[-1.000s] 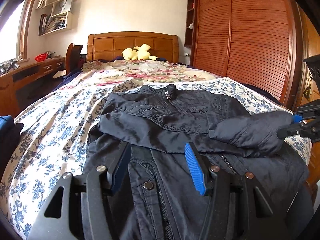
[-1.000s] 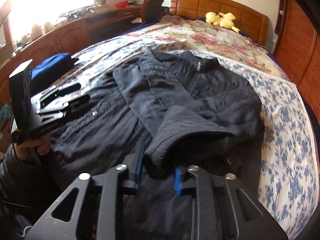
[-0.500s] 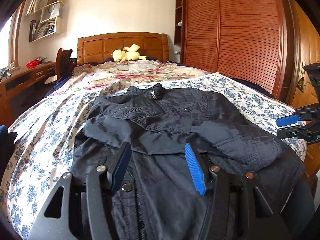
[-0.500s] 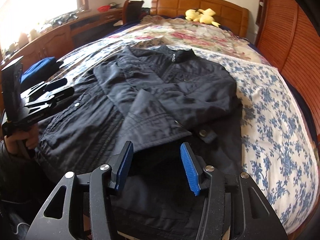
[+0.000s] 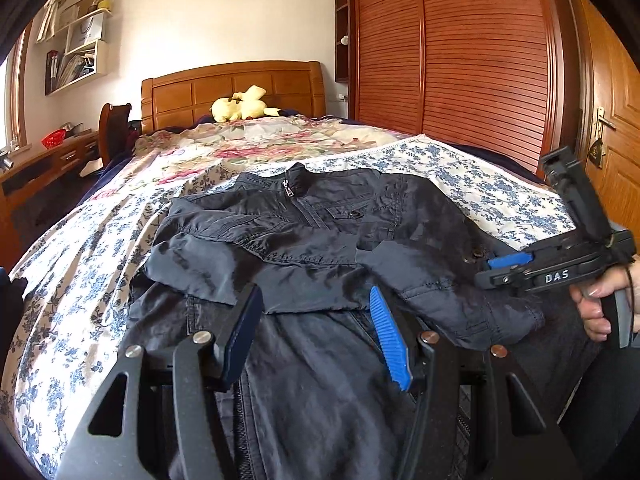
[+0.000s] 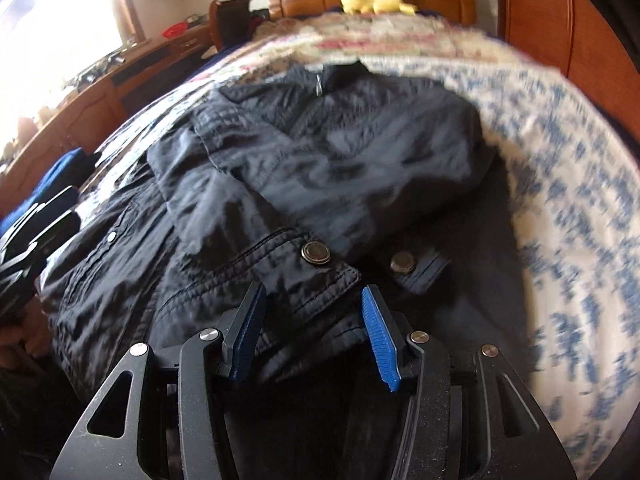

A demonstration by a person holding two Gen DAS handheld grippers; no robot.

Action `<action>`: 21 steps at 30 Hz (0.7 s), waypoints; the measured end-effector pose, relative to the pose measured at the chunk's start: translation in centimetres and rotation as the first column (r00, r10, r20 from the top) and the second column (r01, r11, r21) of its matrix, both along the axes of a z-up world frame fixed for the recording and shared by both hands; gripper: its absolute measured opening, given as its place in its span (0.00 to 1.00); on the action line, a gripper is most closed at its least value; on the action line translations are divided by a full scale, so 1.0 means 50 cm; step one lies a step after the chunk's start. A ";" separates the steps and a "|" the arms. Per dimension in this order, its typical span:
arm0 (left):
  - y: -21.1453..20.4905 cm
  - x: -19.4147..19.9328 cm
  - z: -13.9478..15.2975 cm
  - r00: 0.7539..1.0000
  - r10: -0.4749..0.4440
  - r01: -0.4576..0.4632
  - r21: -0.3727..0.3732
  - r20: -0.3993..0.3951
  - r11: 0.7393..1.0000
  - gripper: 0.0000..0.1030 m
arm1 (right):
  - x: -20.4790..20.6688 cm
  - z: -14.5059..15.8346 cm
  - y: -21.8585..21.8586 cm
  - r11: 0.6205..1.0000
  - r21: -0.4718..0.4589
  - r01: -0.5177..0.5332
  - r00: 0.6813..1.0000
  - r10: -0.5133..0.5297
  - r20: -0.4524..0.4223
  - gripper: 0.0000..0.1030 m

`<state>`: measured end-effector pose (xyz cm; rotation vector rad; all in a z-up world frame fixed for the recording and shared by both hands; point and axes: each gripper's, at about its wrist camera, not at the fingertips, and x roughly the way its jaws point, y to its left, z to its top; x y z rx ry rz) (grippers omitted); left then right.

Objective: Fold large clothes

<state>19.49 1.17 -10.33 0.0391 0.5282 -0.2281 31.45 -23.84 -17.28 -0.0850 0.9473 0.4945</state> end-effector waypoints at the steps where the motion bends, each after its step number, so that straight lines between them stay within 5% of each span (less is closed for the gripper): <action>1: 0.001 0.000 0.000 1.000 0.002 -0.002 0.001 -0.001 1.000 0.54 | 0.006 -0.010 -0.001 1.000 0.006 0.003 1.000 -0.003 -0.021 0.49; 4: 0.007 0.000 0.000 1.000 0.011 -0.011 0.003 -0.003 1.000 0.54 | 0.007 -0.012 0.001 1.000 0.028 -0.003 1.000 0.004 -0.030 0.42; 6: 0.014 -0.001 0.001 1.000 0.018 -0.018 0.002 -0.004 1.000 0.54 | 0.004 -0.007 0.009 0.999 0.036 -0.040 0.999 0.041 -0.026 0.03; 21: 0.086 -0.016 0.019 0.997 0.081 -0.081 -0.032 0.015 0.996 0.54 | -0.074 0.087 0.174 0.951 0.127 -0.283 0.958 0.273 0.091 0.03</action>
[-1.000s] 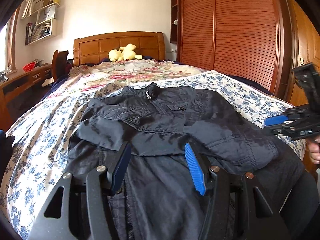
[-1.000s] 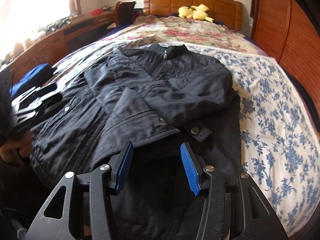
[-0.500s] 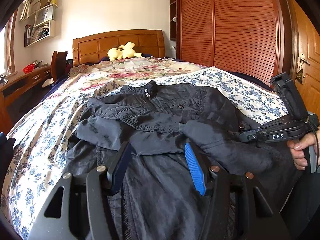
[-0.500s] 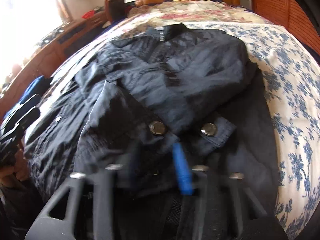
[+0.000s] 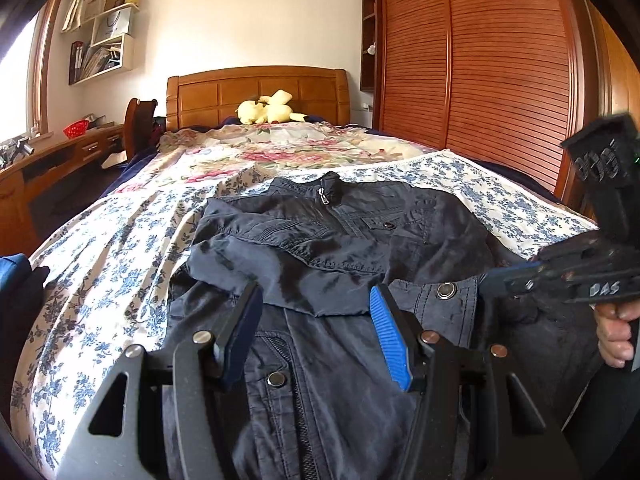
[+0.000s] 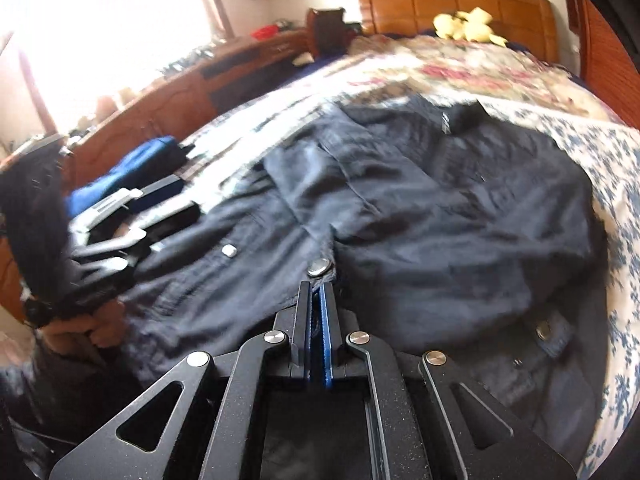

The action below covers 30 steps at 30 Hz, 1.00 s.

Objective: Fold large clothes

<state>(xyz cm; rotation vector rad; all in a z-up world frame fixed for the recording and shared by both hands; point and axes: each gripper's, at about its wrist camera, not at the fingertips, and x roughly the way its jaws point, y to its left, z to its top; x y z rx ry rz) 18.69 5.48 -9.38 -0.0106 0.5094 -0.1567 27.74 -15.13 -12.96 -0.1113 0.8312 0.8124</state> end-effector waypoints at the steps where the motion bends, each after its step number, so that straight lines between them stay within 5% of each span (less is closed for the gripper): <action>1: 0.000 0.002 -0.002 1.000 0.001 -0.001 0.001 -0.004 1.000 0.54 | -0.004 0.010 0.002 1.000 0.006 0.002 1.000 -0.002 0.017 0.05; 6: -0.011 0.001 -0.006 1.000 -0.011 0.011 0.011 -0.010 1.000 0.54 | -0.007 0.050 -0.016 0.999 0.000 0.053 0.990 -0.052 0.134 0.36; 11: -0.034 0.002 -0.012 0.999 -0.040 0.040 0.016 -0.025 0.999 0.54 | 0.025 0.026 -0.060 0.984 -0.085 0.156 0.970 -0.136 0.202 0.38; 20: -0.074 -0.008 -0.038 0.992 -0.092 0.093 0.002 -0.088 0.996 0.54 | 0.068 -0.079 -0.125 0.958 -0.152 0.242 0.964 -0.220 0.152 0.38; 30: -0.084 -0.009 -0.062 0.989 -0.069 0.074 0.028 -0.133 0.997 0.54 | 0.059 -0.088 -0.151 0.947 -0.173 0.270 0.957 -0.244 0.156 0.38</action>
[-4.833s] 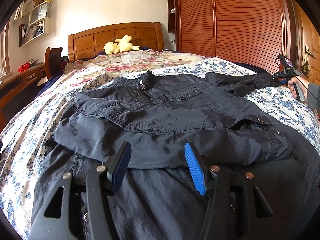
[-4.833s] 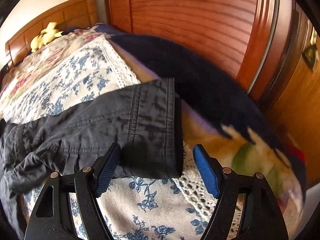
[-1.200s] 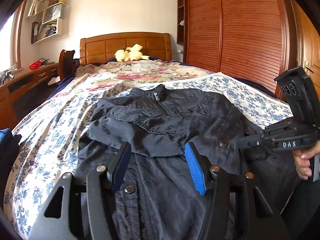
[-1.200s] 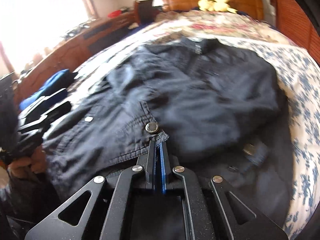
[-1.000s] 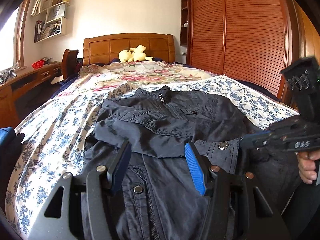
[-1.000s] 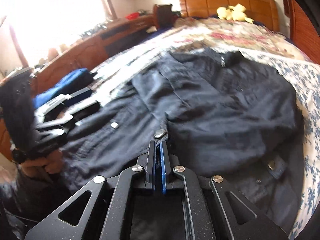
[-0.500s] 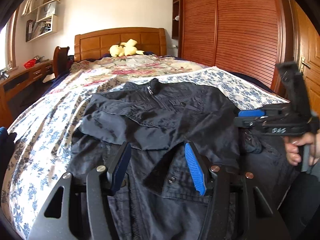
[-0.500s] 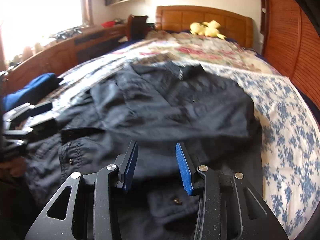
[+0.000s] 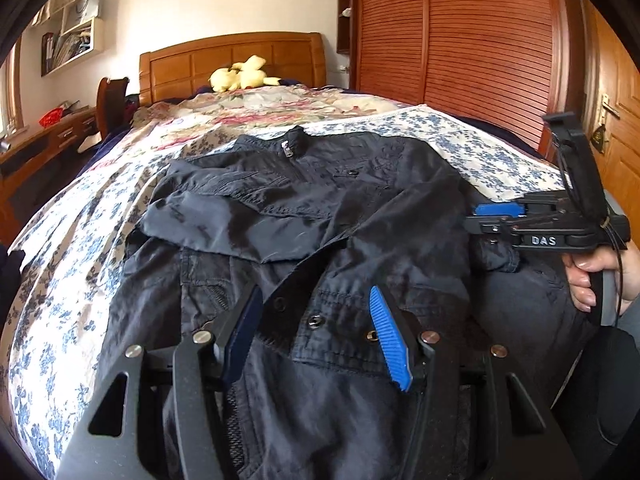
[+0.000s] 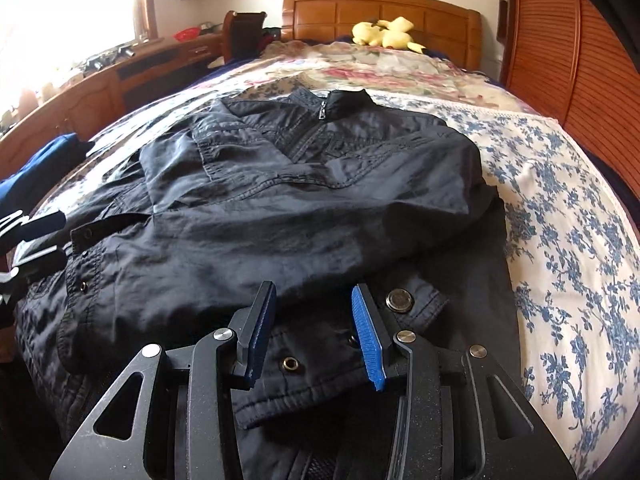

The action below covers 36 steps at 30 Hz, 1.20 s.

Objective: Fold large clothes
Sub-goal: 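Grasp the jacket side with the left gripper and fold it over the body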

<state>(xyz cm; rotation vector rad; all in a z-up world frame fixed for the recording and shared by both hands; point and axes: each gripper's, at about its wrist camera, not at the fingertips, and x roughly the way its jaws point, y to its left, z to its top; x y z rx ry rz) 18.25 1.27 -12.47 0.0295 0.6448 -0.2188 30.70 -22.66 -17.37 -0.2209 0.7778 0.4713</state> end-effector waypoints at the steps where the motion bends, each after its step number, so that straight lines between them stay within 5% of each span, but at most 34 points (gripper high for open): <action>1: 0.006 0.002 -0.003 1.000 0.010 -0.010 -0.002 -0.007 1.000 0.54 | -0.001 -0.002 0.000 1.000 -0.008 0.002 1.000 -0.002 0.002 0.38; 17: 0.035 0.040 -0.073 0.987 0.005 -0.018 -0.076 -0.162 0.997 0.53 | -0.001 -0.006 0.000 0.999 -0.030 0.010 1.000 -0.010 0.019 0.39; 20: 0.032 0.035 -0.069 0.988 -0.015 0.001 -0.086 -0.155 0.996 0.40 | -0.001 -0.006 0.001 0.999 -0.032 0.011 1.000 -0.010 0.020 0.40; 24: 0.016 0.024 -0.058 0.988 -0.060 0.051 -0.071 -0.141 0.996 0.04 | 0.001 -0.005 0.002 0.999 -0.032 0.012 1.000 -0.011 0.023 0.40; 27: 0.003 0.006 -0.036 0.992 -0.083 0.081 -0.031 -0.090 0.996 0.00 | 0.002 -0.003 0.001 1.000 -0.028 0.014 1.000 -0.013 0.027 0.40; 36: 0.084 -0.018 0.036 1.000 0.003 -0.003 -0.068 0.007 0.998 0.00 | 0.000 -0.001 -0.007 1.000 -0.021 0.018 0.999 -0.017 0.036 0.40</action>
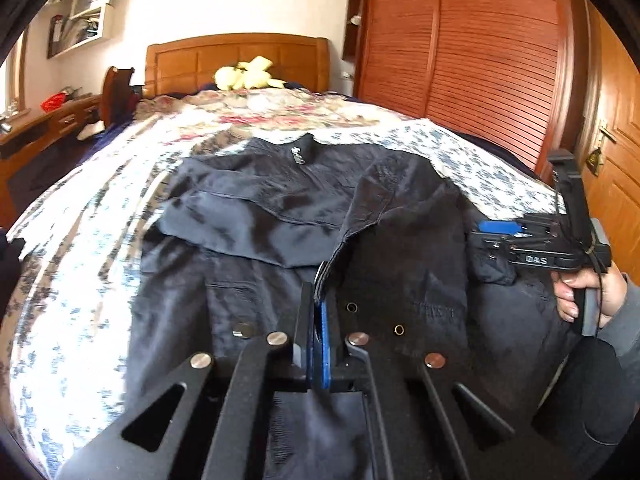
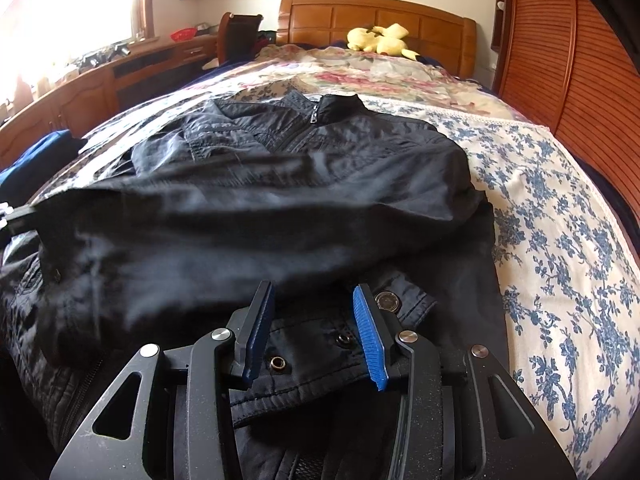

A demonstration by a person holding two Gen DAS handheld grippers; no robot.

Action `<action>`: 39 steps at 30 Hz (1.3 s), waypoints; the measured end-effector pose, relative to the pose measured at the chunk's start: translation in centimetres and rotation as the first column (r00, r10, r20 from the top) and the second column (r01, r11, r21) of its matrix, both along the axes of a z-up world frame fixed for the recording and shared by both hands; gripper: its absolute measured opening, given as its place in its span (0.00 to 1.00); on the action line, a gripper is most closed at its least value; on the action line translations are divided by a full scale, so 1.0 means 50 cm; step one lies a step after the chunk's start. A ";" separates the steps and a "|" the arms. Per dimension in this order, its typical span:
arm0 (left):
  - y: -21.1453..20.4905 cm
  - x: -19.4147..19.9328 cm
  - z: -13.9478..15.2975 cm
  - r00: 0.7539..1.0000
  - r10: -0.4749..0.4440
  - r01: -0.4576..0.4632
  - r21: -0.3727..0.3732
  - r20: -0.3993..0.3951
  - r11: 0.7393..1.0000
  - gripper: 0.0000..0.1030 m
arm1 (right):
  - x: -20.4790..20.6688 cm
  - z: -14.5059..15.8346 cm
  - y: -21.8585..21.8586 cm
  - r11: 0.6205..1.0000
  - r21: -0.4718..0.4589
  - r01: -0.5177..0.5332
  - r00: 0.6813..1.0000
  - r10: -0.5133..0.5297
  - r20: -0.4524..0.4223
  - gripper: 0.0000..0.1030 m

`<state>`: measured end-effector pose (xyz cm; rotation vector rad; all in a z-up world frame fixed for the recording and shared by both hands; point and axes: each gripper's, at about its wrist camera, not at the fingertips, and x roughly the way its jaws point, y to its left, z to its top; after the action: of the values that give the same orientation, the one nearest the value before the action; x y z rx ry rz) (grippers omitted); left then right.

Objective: Fold large clothes

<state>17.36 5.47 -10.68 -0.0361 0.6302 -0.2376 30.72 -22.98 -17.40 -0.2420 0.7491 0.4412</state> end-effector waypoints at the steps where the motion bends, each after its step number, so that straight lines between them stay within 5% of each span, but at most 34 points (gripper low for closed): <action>1: 0.008 0.001 0.000 1.000 0.012 -0.012 0.000 0.001 1.000 0.00 | 0.001 0.000 -0.002 1.000 0.000 0.002 1.000 -0.002 0.000 0.40; 11: 0.056 0.014 -0.012 0.996 0.093 -0.093 -0.001 -0.013 0.996 0.03 | 0.003 -0.005 0.001 1.000 -0.008 0.005 1.000 -0.005 0.000 0.40; 16: 0.077 -0.008 0.002 0.995 0.099 -0.099 -0.021 0.009 0.995 0.15 | 0.005 -0.009 0.002 1.000 -0.009 0.007 1.000 -0.007 -0.007 0.40; 20: 0.099 -0.049 0.009 0.991 0.132 -0.132 -0.017 0.021 0.991 0.35 | 0.007 -0.009 0.001 1.000 -0.009 0.004 1.000 -0.004 -0.006 0.40; 24: 0.124 -0.085 -0.004 0.989 0.148 -0.148 0.002 -0.023 0.989 0.41 | 0.005 -0.009 0.004 1.000 -0.008 0.001 1.000 -0.001 -0.009 0.40; 39: 0.185 -0.147 -0.059 0.963 0.228 -0.221 0.063 -0.147 0.973 0.42 | -0.002 -0.009 0.000 1.000 -0.007 -0.018 1.000 0.018 -0.015 0.40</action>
<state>10.04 14.73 -13.64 -0.0816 0.7784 -0.0004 30.63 -23.01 -17.88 -0.2524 0.7636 0.4581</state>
